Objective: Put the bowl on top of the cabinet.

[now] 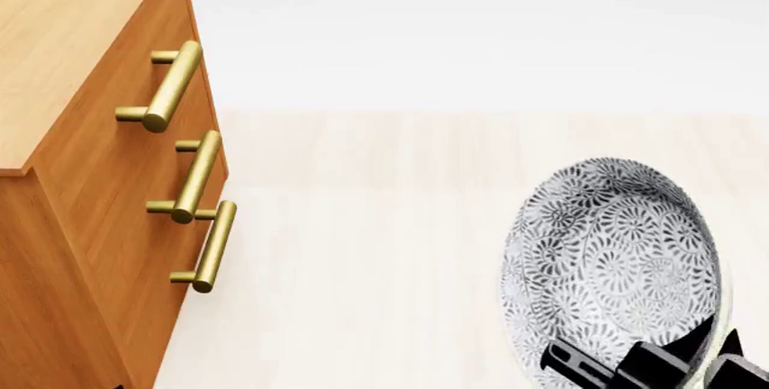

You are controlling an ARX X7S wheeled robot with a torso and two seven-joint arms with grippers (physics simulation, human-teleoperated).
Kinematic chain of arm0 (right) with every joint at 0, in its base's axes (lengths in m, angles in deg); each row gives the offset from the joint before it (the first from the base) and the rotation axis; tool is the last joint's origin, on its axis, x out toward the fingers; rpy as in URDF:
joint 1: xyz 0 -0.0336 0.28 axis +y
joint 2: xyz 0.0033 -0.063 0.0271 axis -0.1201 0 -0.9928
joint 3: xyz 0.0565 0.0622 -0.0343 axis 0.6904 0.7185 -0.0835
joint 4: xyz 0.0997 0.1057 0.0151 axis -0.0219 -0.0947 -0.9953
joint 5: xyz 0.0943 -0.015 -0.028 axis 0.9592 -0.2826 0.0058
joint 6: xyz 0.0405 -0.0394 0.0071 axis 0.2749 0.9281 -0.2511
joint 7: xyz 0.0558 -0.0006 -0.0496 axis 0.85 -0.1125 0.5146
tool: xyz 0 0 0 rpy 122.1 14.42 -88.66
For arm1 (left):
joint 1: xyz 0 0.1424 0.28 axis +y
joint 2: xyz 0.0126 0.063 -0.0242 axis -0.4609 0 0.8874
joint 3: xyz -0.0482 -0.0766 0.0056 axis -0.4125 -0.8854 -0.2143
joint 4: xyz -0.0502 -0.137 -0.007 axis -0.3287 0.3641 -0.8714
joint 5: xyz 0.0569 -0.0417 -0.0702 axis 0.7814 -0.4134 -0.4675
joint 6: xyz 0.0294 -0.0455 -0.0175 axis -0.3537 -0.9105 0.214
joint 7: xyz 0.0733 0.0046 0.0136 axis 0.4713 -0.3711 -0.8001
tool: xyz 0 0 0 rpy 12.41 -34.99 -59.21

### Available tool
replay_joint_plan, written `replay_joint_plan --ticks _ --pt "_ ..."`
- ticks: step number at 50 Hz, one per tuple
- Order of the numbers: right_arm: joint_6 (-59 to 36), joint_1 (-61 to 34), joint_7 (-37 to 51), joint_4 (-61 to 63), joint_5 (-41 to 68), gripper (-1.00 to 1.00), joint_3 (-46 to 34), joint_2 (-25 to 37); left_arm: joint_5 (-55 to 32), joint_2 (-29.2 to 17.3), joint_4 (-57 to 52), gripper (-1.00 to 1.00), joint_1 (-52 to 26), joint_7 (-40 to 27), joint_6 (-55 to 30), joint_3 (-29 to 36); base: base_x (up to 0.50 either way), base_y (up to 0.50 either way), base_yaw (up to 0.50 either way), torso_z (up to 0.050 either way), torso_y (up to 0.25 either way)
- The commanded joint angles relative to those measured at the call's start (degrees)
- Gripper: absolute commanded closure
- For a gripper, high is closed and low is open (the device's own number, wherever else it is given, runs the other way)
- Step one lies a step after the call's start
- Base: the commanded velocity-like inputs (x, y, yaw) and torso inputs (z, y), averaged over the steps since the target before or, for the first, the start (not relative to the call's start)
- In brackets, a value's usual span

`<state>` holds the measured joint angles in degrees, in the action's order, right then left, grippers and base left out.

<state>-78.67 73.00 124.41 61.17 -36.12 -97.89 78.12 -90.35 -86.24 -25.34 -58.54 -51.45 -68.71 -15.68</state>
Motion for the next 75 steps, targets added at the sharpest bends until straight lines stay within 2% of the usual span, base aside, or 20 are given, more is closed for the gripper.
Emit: replay_joint_plan --ticks 1,13,16,25,30,55,67,75 --pt "-11.77 -8.97 3.98 3.15 -2.67 1.00 -5.14 1.80 -0.19 -1.41 -1.56 -1.00 1.38 1.67 1.68 0.39 0.00 0.00 0.00 0.000 0.000" --pt "-19.14 -17.15 2.72 1.14 -2.26 1.00 -8.34 2.08 -0.69 -1.95 -2.01 -1.00 2.07 2.49 3.10 0.30 0.00 0.00 0.00 0.000 0.001" --pt "-19.92 -19.08 2.90 1.52 -6.62 1.00 -11.21 2.67 -0.75 -2.01 -1.79 -1.00 1.99 2.68 3.23 0.34 0.00 0.00 0.00 0.000 0.000" --pt "-24.83 -26.57 -0.82 -5.66 -7.16 1.00 -14.24 1.12 -1.27 -2.26 -1.85 -1.00 2.18 2.59 3.63 -0.17 0.00 0.00 0.00 0.000 0.000" --pt "-24.19 -28.64 -6.84 -7.30 -7.54 1.00 -17.44 1.76 -1.44 -2.29 -1.69 -1.00 2.19 2.53 3.82 -0.34 0.00 0.00 0.00 0.000 0.000" --pt "-7.98 -28.68 -26.57 -17.74 -7.51 1.00 -17.53 3.10 -0.77 -2.20 -1.61 -1.00 2.09 2.04 3.93 0.28 0.00 0.00 0.00 0.000 0.000" --pt "-0.46 -30.42 -40.28 -27.22 -5.99 1.00 -19.12 -0.19 -0.84 -2.24 -1.32 -1.00 1.93 2.04 3.93 0.42 0.00 0.00 0.00 0.000 0.001" --pt "1.07 -31.11 -47.48 -30.90 -4.09 1.00 -20.58 -1.52 -0.85 -2.42 -1.56 -1.00 1.99 1.80 3.91 0.37 0.00 0.00 0.00 0.000 0.000"
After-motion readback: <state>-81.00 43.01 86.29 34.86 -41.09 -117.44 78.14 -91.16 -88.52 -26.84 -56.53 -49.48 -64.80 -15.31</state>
